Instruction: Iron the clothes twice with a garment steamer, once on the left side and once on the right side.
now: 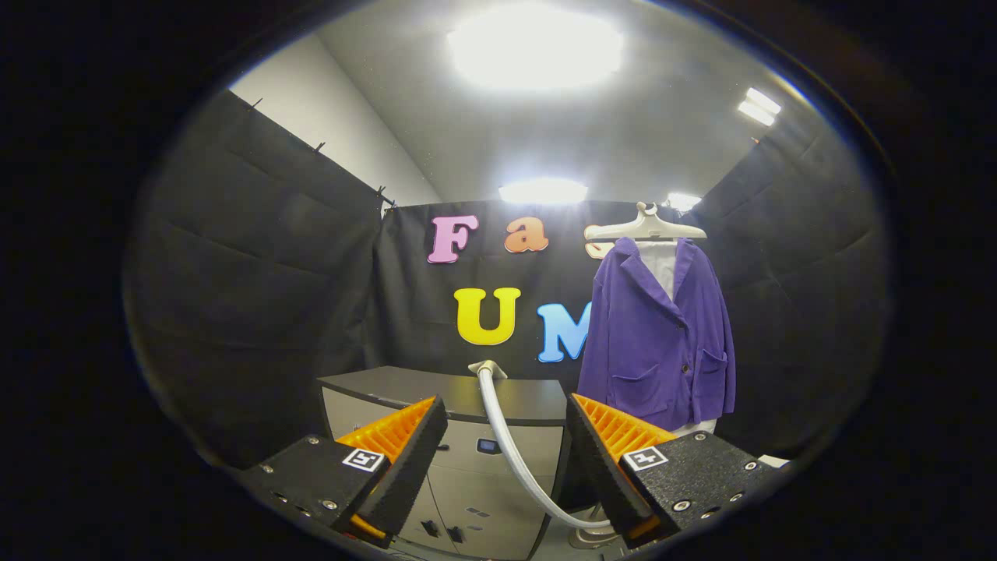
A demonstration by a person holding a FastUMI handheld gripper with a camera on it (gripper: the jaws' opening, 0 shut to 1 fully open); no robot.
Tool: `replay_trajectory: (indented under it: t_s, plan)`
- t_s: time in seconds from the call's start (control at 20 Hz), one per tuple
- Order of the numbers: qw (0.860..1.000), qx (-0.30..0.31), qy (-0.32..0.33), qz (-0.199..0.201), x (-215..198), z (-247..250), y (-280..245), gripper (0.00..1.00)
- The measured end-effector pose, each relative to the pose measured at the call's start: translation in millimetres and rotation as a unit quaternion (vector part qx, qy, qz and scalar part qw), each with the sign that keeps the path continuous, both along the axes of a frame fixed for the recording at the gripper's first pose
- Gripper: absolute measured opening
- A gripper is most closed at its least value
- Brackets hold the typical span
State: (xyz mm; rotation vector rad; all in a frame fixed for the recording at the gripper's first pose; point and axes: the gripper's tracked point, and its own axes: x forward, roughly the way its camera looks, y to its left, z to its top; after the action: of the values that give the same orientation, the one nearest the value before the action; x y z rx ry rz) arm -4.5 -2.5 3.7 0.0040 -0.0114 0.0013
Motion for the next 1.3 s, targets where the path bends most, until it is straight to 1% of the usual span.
replay_trajectory:
  t_s: [0.35,0.5,0.65,0.85,1.0,1.05,1.3]
  plan:
    - [1.000,0.002,0.005,-0.004,10,10,-9,0.95]
    - [1.000,0.001,0.011,-0.015,25,19,-18,0.95]
    - [1.000,0.006,0.012,-0.018,48,38,-19,0.95]
    - [1.000,0.010,0.012,-0.009,89,66,-18,0.95]
    - [0.999,-0.001,0.026,-0.020,129,80,-21,0.94]
    - [0.999,-0.002,0.036,-0.026,144,82,-22,0.95]
    - [0.997,0.001,0.065,-0.028,229,91,-6,0.95]
